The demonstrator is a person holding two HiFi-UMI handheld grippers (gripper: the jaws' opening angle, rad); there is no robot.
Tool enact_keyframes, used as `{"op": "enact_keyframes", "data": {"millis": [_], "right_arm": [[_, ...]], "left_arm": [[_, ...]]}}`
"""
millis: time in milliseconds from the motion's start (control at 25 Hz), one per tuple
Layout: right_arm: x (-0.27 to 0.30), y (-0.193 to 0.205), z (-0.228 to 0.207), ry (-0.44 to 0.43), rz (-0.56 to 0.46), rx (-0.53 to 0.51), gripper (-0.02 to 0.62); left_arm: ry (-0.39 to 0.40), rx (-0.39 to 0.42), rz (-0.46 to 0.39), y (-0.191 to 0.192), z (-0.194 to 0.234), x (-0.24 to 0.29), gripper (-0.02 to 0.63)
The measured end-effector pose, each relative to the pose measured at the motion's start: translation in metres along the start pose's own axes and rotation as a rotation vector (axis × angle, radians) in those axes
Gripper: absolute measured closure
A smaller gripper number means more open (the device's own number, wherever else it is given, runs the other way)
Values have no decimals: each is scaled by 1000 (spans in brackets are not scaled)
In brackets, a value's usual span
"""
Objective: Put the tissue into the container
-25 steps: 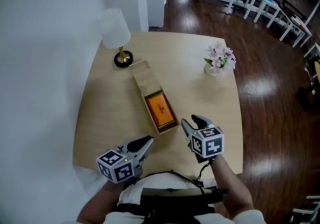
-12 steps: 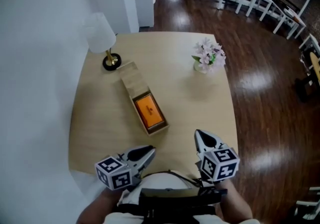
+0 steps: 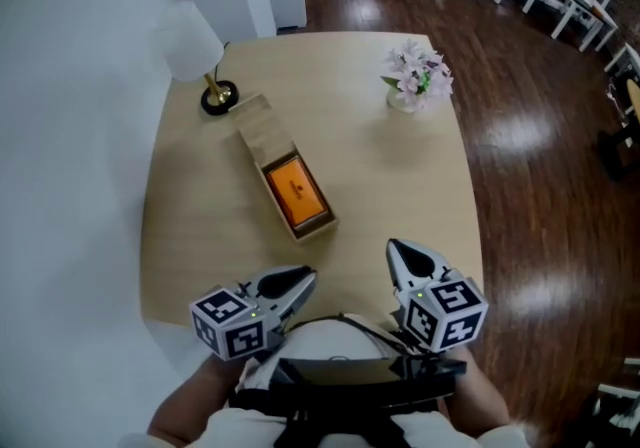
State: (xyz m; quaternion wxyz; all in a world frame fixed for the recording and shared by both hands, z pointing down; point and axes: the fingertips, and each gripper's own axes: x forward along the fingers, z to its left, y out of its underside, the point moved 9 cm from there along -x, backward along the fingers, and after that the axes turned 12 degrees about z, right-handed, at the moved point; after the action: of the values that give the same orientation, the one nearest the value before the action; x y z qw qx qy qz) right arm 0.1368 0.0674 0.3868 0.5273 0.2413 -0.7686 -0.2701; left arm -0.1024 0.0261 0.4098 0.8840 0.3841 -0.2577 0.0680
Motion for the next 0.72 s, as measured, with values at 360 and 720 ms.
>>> {"op": "enact_keyframes", "data": {"millis": [360, 720], "right_arm": [[3, 4, 4, -15, 21, -17, 595], [4, 4, 6, -16, 31, -31, 595]], "left_arm": [[-7, -1, 6, 3, -3, -2, 546], [-6, 8, 14, 1, -3, -1, 546]]}}
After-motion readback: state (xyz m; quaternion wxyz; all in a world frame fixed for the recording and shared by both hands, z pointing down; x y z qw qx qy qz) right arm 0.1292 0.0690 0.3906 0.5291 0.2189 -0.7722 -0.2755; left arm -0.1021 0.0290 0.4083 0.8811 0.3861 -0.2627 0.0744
